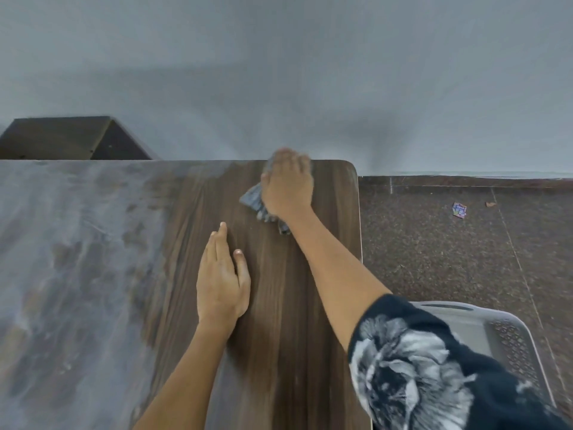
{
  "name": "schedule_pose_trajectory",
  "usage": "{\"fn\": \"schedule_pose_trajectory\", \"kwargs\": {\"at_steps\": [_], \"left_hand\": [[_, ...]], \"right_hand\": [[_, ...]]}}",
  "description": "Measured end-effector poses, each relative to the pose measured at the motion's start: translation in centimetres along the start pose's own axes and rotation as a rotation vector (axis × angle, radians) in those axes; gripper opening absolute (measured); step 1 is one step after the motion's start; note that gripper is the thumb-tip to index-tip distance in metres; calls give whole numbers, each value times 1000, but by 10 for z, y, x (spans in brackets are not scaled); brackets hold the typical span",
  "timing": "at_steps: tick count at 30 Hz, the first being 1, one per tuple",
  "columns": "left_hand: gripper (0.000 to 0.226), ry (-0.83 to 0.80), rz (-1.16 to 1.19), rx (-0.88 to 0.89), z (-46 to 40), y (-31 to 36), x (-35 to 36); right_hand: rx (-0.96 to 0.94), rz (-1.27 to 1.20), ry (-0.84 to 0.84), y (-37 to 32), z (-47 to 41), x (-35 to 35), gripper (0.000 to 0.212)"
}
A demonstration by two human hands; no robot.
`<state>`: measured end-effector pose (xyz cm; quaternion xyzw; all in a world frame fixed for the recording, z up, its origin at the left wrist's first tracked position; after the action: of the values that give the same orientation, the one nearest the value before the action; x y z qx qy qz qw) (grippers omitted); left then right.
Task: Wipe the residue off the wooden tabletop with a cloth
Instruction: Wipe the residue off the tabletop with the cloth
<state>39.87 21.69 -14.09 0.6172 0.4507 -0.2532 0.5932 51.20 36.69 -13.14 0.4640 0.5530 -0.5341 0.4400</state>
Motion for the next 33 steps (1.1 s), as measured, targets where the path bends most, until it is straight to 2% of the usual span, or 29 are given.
{"fn": "schedule_pose_trajectory", "kwargs": {"at_steps": [2, 3, 5, 8, 10, 11, 14, 15, 16, 18, 21, 23, 24, 26, 28, 30, 31, 33], "left_hand": [[50, -13, -55, 7, 0, -1, 0], [49, -21, -66, 14, 0, -2, 0], [46, -28, -77, 31, 0, -3, 1], [43, -12, -79, 30, 0, -5, 2], [42, 0, -63, 26, 0, -5, 2], [41, 5, -54, 24, -1, -5, 2], [40, 6, -31, 26, 0, -6, 1], [40, 7, -20, 20, 0, -7, 1], [40, 8, -9, 17, 0, -6, 1], [39, 11, 10, 11, 0, -6, 1], [40, 18, 20, 7, 1, -6, 1], [40, 18, 21, 10, 2, -6, 1], [39, 21, 16, 18, 2, -6, 1], [38, 30, 1, 32, 3, -7, 2], [37, 54, -12, 49, 5, -8, 2], [35, 75, -38, 49, 10, -8, 3], [35, 77, -54, 36, 14, -8, 3], [38, 86, -80, 23, 26, -7, 3]], "right_hand": [[-232, -10, -63, -1, 33, -2, 56], [-239, -9, -50, 9, 50, -3, 56], [-78, 4, 6, 38, 71, -6, 56], [212, 36, 15, 57, 43, -8, 57], [270, 8, 22, 47, 9, -10, 58], [213, 6, 23, 40, 2, -10, 60], [-185, 10, -28, 32, 38, -11, 62], [-269, 17, -41, 40, 64, -11, 61], [-271, 16, -39, 53, 86, -12, 61], [-95, 48, 4, 82, 94, -14, 60], [226, -7, 58, 94, 43, -15, 59], [324, -67, 55, 90, 14, -15, 59], [307, -45, 52, 85, 10, -13, 59], [148, 4, 34, 72, 30, -11, 58], [-94, 41, 3, 59, 83, -10, 59], [-226, 18, -6, 58, 144, -13, 63], [-215, 7, -1, 64, 166, -15, 64], [-61, 18, 42, 75, 187, -13, 63]]}}
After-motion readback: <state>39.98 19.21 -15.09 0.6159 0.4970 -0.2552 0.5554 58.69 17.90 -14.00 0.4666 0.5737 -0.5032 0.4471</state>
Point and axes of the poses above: each hand's wrist, its own z-axis away from the middle knuckle, its own x-axis out of the palm, y = z × x, the point moved 2 cm from there along -z, towards the middle knuckle, and after that the axes turned 4 degrees about y, right-handed, at the moved point
